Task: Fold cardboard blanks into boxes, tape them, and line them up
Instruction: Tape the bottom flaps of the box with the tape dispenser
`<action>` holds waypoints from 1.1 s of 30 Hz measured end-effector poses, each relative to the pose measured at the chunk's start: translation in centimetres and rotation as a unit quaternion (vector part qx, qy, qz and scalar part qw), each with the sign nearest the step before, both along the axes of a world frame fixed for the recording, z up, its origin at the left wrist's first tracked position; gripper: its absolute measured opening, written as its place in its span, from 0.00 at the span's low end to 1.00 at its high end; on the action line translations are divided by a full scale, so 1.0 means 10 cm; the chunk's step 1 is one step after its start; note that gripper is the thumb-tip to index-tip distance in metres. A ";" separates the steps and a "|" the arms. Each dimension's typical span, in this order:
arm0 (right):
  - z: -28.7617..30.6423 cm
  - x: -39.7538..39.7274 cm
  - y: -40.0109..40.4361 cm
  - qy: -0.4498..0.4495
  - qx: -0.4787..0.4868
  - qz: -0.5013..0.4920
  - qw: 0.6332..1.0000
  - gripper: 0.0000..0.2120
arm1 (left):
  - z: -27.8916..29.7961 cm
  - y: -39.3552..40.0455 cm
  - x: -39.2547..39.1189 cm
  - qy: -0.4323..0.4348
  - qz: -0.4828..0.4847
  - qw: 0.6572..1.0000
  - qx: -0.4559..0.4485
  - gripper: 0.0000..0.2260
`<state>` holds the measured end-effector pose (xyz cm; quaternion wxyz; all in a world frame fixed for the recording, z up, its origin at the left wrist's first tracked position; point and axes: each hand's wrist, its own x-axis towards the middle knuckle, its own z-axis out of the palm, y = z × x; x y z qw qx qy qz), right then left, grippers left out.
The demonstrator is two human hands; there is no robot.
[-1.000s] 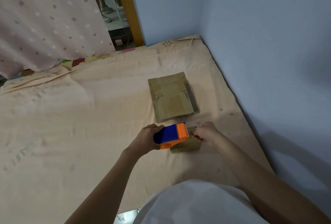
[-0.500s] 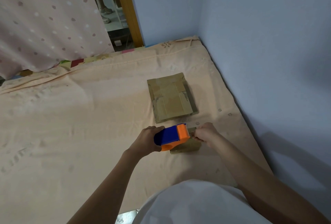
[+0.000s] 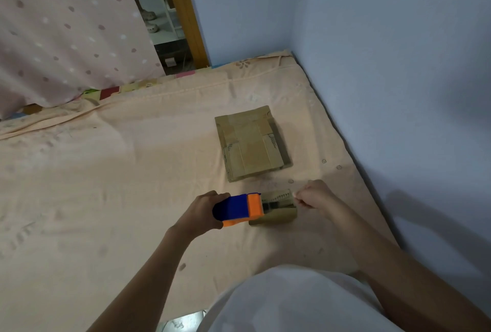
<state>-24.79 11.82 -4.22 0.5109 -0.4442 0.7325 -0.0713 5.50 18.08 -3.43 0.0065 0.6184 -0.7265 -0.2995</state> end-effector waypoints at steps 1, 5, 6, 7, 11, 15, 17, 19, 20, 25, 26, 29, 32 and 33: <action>0.00 -0.02 0.00 -0.005 -0.001 -0.005 1.000 0.08 | -0.02 0.01 -0.03 -0.003 -0.006 1.000 0.004 0.33; -0.06 -0.08 0.03 -0.006 0.007 -0.018 1.000 0.06 | -0.07 0.01 -0.10 -0.009 -0.007 1.000 0.006 0.32; -0.07 -0.08 0.04 -0.012 0.006 -0.021 1.000 0.07 | -0.08 0.00 -0.10 -0.010 -0.003 1.000 0.006 0.32; -0.07 -0.07 0.05 -0.019 0.009 -0.025 0.999 0.07 | -0.09 -0.01 -0.09 -0.010 0.000 1.000 0.007 0.32; -0.16 -0.09 0.03 -0.035 0.009 -0.059 0.998 0.14 | -0.12 -0.05 -0.08 -0.023 -0.001 1.000 0.019 0.34; -0.22 -0.06 0.01 -0.066 -0.001 -0.084 0.994 0.13 | -0.15 -0.08 -0.08 -0.035 -0.007 0.999 0.029 0.34; -0.19 -0.03 0.02 -0.092 0.004 -0.091 0.992 0.11 | -0.17 -0.09 -0.07 -0.040 -0.008 0.999 0.033 0.35; -0.18 -0.03 0.00 -0.101 0.004 -0.097 0.990 0.10 | -0.19 -0.08 -0.08 -0.040 -0.005 0.999 0.034 0.35; -0.19 -0.03 -0.01 -0.100 0.006 -0.099 0.990 0.10 | -0.20 -0.08 -0.09 -0.039 -0.004 0.999 0.034 0.35; -0.26 -0.04 -0.03 -0.080 0.022 -0.104 0.991 0.07 | -0.22 -0.09 -0.10 -0.042 -0.003 0.998 0.036 0.35; -0.27 -0.04 -0.02 -0.078 0.019 -0.106 0.991 0.05 | -0.22 -0.09 -0.10 -0.042 -0.003 0.998 0.037 0.35; -0.30 -0.03 -0.02 -0.046 0.012 -0.097 0.994 0.04 | -0.24 -0.08 -0.10 -0.040 -0.002 0.998 0.037 0.35; -0.36 -0.04 -0.04 -0.015 -0.003 -0.078 0.997 0.03 | -0.24 -0.08 -0.10 -0.038 0.002 0.999 0.038 0.35; -0.38 -0.04 -0.06 -0.012 -0.003 -0.076 0.997 0.03 | -0.24 -0.08 -0.11 -0.038 0.003 0.999 0.039 0.35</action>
